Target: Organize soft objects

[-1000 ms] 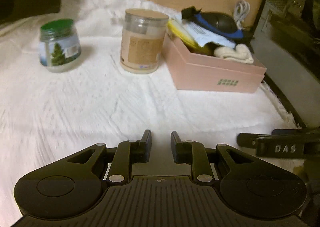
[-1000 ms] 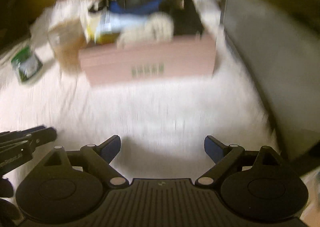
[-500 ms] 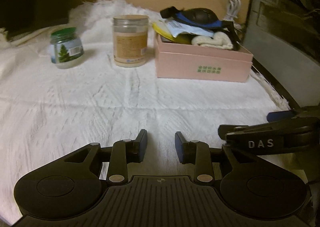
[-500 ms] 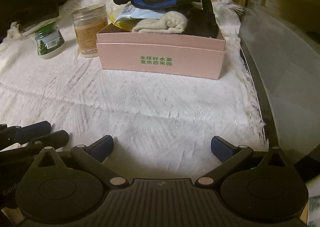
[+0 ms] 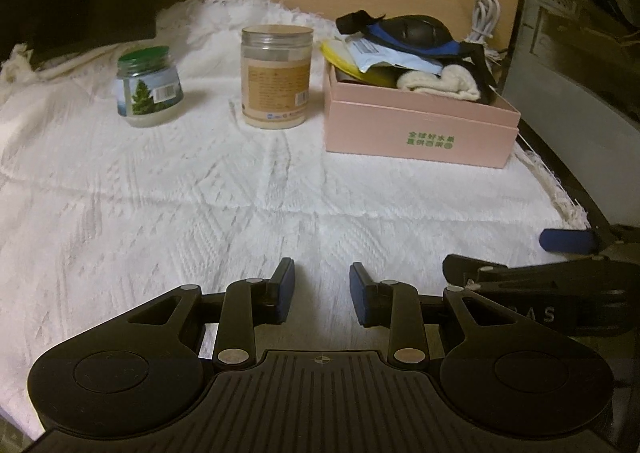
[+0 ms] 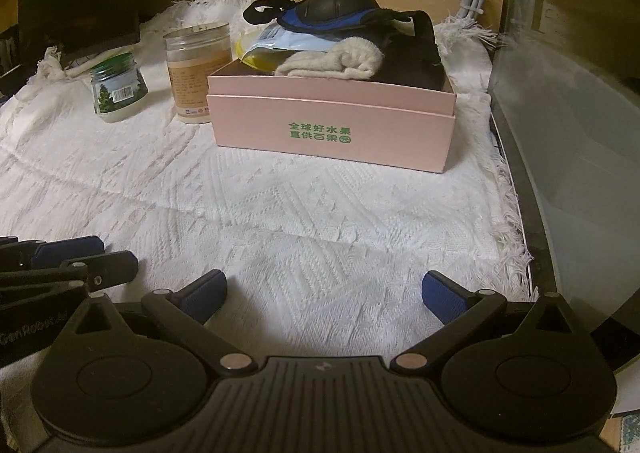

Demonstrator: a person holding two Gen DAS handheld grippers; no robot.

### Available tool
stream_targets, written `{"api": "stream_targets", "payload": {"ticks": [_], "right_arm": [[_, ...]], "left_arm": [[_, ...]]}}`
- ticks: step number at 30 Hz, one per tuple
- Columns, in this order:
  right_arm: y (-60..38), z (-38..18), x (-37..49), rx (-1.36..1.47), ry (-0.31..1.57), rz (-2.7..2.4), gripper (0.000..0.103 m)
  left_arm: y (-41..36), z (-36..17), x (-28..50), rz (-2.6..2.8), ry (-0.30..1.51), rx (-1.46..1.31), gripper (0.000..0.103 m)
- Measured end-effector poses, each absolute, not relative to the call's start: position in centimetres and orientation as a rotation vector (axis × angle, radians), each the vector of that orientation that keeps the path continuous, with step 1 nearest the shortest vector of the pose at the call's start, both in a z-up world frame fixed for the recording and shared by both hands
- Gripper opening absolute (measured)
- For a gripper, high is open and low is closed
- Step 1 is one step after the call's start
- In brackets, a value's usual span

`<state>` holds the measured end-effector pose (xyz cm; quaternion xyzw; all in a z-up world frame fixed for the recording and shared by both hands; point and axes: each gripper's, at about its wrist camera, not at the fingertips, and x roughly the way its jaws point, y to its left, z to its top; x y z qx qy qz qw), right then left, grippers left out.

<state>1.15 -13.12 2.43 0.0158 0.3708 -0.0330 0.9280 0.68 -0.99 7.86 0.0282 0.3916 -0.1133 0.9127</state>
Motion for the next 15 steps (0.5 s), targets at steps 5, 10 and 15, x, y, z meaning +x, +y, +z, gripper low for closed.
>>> {"api": "stream_targets", "payload": {"ticks": [5,10,15], "right_arm": [[-13.22,2.42,1.14,0.032,0.76,-0.066,0.103],[-13.21,2.42,1.16,0.032,0.76,-0.066,0.103],[-13.14,2.41,1.13,0.032,0.759,-0.067,0.103]], "left_arm": [[-0.88,7.87,0.37,-0.237,0.804,0.07,0.031],[-0.89,7.89,0.39,-0.237,0.805,0.067,0.031],[-0.9,7.9,0.44,-0.231,0.805,0.063,0.031]]}}
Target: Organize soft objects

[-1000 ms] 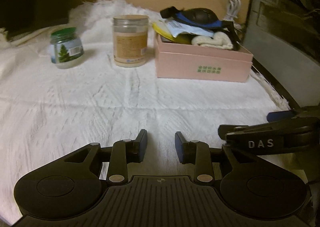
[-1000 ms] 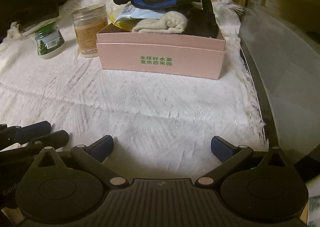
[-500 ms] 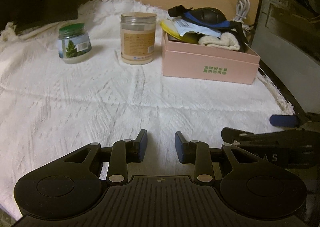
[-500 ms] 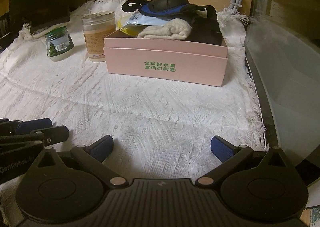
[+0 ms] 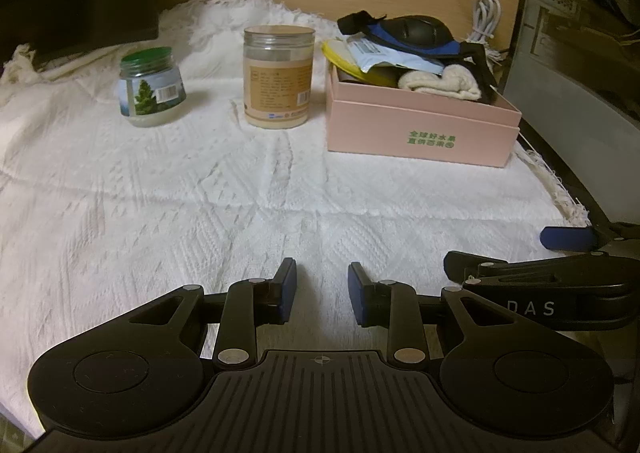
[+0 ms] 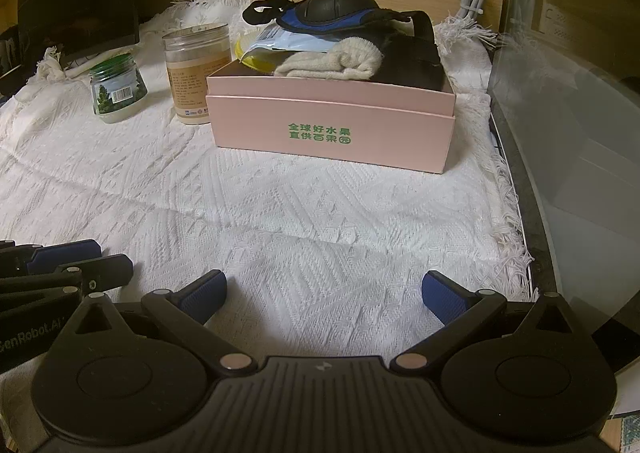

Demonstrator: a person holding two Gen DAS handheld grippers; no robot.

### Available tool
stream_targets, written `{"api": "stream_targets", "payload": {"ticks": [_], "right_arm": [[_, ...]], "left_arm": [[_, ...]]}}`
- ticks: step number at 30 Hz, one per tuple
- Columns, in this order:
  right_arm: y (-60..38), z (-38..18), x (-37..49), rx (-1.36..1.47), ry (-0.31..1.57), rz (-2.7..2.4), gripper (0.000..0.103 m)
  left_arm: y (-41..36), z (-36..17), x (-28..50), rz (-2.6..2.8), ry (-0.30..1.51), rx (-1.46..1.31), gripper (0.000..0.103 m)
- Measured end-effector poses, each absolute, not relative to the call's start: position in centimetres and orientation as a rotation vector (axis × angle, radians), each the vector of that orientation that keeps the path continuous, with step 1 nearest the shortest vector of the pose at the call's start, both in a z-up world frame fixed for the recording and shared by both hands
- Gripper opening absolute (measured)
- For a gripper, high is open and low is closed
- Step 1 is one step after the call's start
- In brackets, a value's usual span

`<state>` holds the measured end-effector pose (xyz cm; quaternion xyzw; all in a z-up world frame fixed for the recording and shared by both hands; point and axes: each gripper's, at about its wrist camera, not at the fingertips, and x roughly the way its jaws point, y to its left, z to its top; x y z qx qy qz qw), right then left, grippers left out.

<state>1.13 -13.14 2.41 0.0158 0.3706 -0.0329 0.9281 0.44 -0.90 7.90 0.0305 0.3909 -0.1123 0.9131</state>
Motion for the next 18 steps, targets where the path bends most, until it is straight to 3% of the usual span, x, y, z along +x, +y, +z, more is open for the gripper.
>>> {"api": "stream_targets", "payload": {"ticks": [18], "right_arm": [[-13.17,2.41,1.15,0.032,0.759,-0.067,0.103]], "left_arm": [[-0.87,7.93,0.46,-0.228,0.807,0.06,0.031]]}}
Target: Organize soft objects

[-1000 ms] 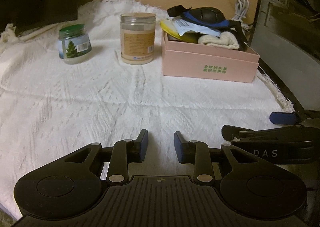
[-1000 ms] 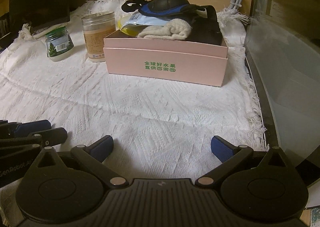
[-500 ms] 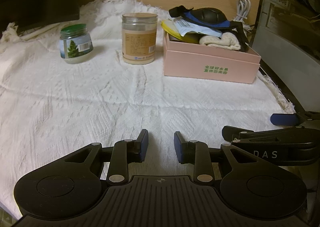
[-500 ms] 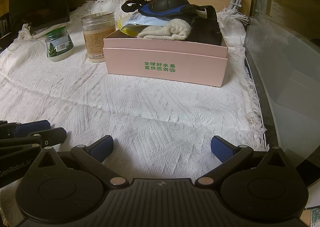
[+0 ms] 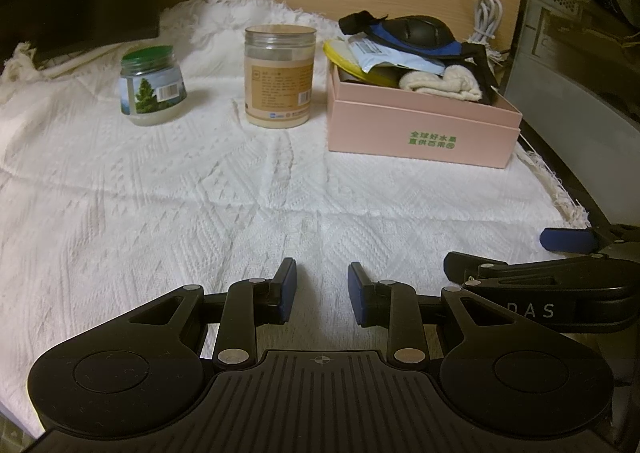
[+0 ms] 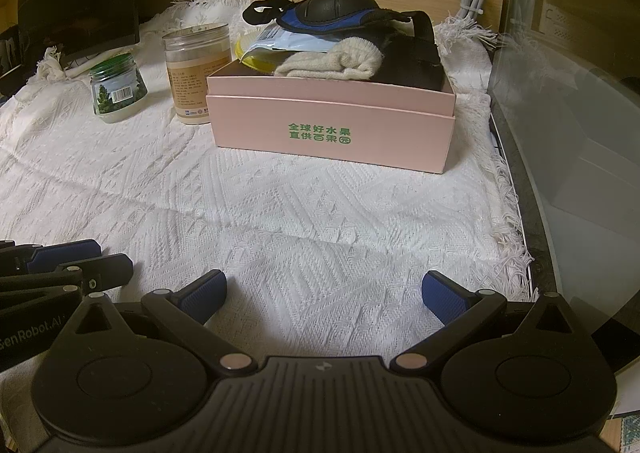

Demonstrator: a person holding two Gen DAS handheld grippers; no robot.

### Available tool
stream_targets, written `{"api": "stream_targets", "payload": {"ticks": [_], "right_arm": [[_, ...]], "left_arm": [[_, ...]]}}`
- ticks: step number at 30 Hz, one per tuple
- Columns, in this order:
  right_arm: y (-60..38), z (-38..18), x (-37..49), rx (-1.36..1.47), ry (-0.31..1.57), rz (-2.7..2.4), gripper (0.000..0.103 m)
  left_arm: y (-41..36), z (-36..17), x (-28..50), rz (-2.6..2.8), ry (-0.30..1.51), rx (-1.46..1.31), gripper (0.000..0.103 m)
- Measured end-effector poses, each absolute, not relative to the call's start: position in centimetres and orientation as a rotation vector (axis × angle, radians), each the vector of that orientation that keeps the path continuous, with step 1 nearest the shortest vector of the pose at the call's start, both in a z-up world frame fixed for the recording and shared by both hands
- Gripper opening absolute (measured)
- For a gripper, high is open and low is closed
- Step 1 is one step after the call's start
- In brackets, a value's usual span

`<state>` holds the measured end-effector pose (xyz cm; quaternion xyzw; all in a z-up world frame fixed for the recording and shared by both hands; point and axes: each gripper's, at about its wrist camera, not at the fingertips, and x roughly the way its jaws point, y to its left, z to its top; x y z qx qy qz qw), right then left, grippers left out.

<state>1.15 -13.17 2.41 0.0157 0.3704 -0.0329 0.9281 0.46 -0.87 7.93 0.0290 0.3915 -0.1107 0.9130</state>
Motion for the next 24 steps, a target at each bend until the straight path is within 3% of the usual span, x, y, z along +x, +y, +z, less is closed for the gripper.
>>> {"api": "stream_targets", "payload": {"ticks": [24], "right_arm": [[-13.11,2.42,1.15,0.032,0.759,-0.069,0.103]], "left_arm": [[-0.9,7.91,0.49,-0.224,0.811,0.06,0.031]]}}
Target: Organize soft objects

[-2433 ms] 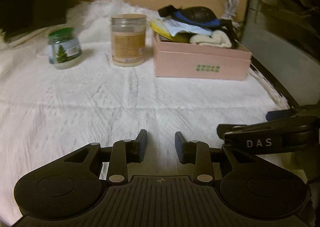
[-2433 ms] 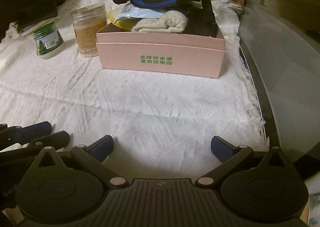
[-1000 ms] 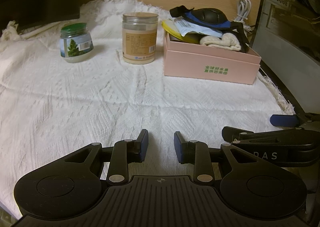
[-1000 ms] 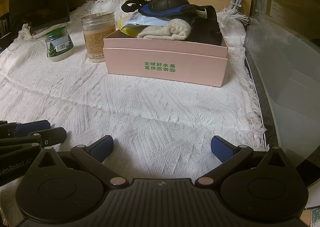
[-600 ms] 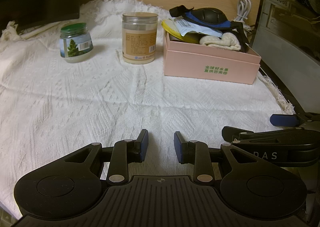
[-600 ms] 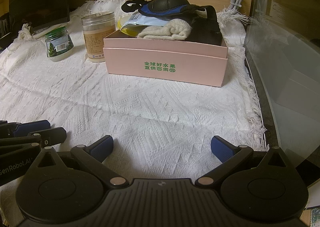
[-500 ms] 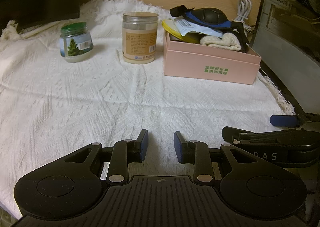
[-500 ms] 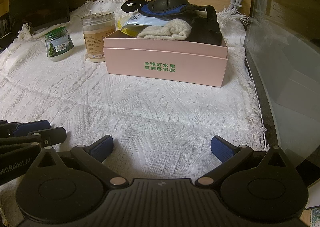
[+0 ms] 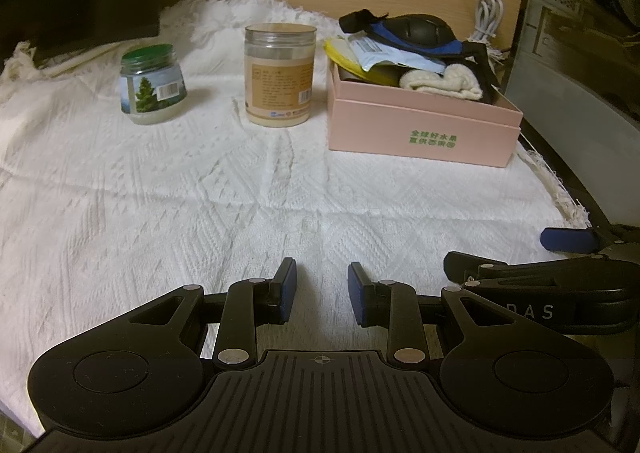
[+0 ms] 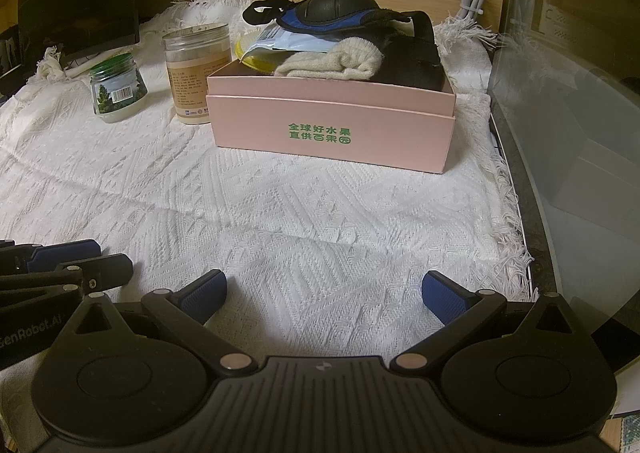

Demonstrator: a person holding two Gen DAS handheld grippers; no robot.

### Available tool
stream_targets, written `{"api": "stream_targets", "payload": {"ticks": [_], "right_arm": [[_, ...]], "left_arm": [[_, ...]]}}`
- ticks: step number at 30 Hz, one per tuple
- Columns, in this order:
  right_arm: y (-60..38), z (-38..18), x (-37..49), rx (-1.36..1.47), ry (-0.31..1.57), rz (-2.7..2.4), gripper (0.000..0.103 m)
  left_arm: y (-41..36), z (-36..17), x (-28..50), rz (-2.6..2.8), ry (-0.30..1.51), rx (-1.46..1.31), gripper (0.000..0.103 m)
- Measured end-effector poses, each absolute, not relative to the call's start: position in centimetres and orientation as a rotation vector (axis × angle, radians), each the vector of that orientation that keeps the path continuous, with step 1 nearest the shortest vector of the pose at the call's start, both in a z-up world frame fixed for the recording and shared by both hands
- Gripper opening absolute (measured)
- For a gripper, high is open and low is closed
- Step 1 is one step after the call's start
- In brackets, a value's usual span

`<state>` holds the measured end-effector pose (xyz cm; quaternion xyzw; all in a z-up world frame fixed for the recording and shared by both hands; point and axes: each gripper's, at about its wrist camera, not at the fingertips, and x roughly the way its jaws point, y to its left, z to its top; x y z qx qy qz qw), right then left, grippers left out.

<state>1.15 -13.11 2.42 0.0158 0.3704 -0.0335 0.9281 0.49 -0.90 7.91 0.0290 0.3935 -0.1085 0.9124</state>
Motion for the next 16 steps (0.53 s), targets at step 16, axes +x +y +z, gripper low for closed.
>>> {"api": "stream_targets", "payload": {"ticks": [16], "right_arm": [[-13.0,2.45,1.12,0.033,0.76,-0.071,0.103]], "left_arm": [[-1.42,7.78,0.2,-0.222,0.798,0.11,0.031]]}}
